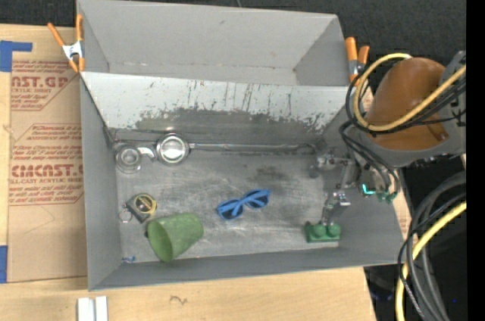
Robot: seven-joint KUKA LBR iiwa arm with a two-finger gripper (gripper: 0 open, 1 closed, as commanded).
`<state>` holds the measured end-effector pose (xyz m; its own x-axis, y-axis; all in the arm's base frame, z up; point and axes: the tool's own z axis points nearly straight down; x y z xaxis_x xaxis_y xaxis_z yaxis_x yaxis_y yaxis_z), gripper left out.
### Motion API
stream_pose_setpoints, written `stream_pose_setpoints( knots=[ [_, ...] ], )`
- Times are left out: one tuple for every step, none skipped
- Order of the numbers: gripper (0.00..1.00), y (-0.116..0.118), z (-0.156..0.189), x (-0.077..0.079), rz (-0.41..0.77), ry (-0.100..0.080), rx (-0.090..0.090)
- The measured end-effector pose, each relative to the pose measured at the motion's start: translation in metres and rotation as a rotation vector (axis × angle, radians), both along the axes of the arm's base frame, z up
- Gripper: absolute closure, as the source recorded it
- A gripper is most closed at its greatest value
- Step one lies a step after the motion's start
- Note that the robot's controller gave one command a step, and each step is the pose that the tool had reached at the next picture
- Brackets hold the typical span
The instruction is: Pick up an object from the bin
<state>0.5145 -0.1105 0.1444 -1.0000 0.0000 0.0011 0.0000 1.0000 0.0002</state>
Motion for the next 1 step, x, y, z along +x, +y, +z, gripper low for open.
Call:
stream_pose_setpoints(
  knots=[
    [0.00,-0.0396,-0.0721,-0.0204,0.262,-0.007,0.000]
  ],
)
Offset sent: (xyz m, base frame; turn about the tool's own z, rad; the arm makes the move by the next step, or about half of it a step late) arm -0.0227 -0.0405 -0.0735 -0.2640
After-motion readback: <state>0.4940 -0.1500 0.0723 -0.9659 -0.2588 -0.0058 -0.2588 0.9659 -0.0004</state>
